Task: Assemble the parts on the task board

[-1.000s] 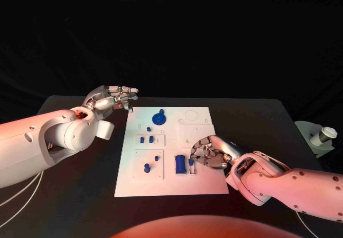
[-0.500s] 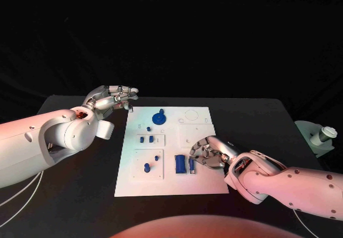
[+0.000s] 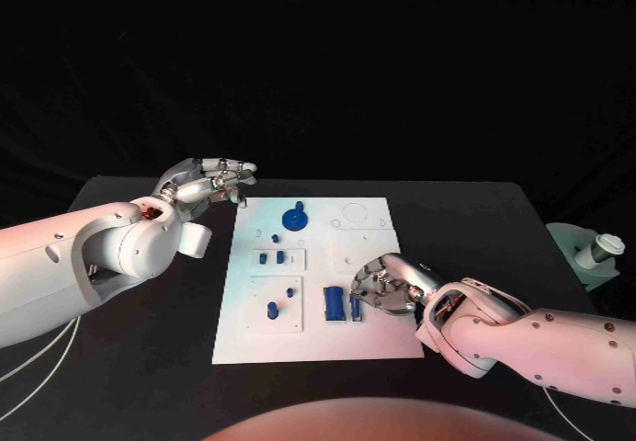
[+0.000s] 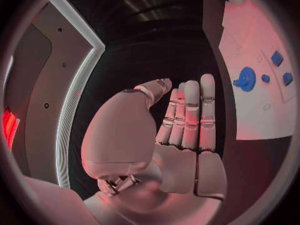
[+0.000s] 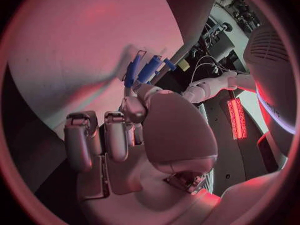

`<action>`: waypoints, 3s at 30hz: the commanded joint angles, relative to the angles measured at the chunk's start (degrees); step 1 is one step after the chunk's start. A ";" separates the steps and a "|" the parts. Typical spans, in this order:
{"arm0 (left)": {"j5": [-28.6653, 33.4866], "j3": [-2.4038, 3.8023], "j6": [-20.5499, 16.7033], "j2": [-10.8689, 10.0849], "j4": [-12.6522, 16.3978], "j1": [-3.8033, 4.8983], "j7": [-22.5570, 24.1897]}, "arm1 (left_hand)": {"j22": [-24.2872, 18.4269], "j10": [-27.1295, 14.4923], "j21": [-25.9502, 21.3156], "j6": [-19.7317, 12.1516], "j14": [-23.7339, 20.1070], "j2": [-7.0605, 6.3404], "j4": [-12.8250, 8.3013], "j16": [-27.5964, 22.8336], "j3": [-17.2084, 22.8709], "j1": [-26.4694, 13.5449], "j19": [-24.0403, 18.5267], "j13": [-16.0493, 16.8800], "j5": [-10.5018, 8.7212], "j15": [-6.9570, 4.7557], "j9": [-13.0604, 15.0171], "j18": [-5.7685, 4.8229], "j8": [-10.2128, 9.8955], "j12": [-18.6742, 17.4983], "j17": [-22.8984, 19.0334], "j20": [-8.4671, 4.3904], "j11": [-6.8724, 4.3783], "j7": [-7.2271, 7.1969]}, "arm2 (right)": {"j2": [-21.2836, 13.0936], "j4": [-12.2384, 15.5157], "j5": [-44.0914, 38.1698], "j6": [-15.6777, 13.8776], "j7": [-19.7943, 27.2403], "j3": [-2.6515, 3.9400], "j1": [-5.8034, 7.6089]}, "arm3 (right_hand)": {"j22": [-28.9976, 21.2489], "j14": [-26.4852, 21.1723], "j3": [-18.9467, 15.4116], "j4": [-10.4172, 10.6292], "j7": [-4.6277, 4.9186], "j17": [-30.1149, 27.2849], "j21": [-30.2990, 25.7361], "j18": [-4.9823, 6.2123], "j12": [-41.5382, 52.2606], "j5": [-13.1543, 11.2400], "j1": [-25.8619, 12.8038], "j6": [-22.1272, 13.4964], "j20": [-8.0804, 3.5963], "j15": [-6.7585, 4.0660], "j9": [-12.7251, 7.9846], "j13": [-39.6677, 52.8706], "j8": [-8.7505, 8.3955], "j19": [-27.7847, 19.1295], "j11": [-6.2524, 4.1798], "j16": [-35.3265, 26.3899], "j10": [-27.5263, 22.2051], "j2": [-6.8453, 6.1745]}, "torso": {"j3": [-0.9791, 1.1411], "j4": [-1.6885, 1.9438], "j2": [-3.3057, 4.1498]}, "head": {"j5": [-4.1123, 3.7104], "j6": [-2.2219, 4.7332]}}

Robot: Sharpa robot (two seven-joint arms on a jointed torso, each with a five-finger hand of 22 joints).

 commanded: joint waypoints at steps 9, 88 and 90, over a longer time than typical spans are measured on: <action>-0.14 0.03 0.90 0.01 0.15 0.03 0.08 | -0.06 -0.42 -0.24 -0.45 -0.16 0.48 0.37 0.01 -0.07 -0.09 0.18 0.08 0.01 0.25 0.05 0.32 0.27 0.31 -0.09 0.26 0.06 -0.10 | -0.26 0.34 -1.59 2.02 -0.14 -0.02 -0.06 | 14.55 4.28 1.12 -1.01 -0.54 6.24 0.29 0.00 0.58 -0.11 0.86 0.62 -0.08 -0.01 0.15 0.20 0.33 5.34 -0.07 0.07 0.19 0.41 | -0.01 -0.02 -0.02 | -0.03 -0.05; -0.14 0.02 0.58 -0.16 0.08 0.03 -0.31 | -0.18 -0.86 -0.46 -0.88 -0.27 0.66 0.92 0.03 0.01 -0.46 0.14 0.04 0.06 0.38 -0.04 0.30 0.14 0.40 -0.11 0.37 0.21 0.06 | 0.43 -2.28 -6.35 2.82 0.72 -0.04 -0.60 | 14.61 4.32 0.51 -3.83 -0.97 6.71 0.46 -0.05 2.30 -0.46 1.00 -0.02 -0.55 -0.41 1.22 0.48 4.05 5.41 -0.47 0.00 -0.23 -2.06 | 0.00 0.04 -0.02 | 0.36 -0.30; -0.14 0.02 0.59 -0.16 0.08 0.03 -0.31 | -0.18 -0.86 -0.46 -0.88 -0.27 0.66 0.92 0.03 0.01 -0.46 0.14 0.04 0.06 0.38 -0.04 0.30 0.14 0.40 -0.11 0.37 0.21 0.06 | 0.48 -2.40 -6.39 2.52 0.92 -0.03 -0.65 | 14.62 4.34 0.50 -3.94 -0.95 6.80 0.50 -0.05 2.43 -0.49 1.08 -0.03 -0.55 -0.41 1.22 0.55 4.05 5.43 -0.46 0.04 -0.19 -2.14 | 0.01 0.05 -0.01 | 0.39 -0.32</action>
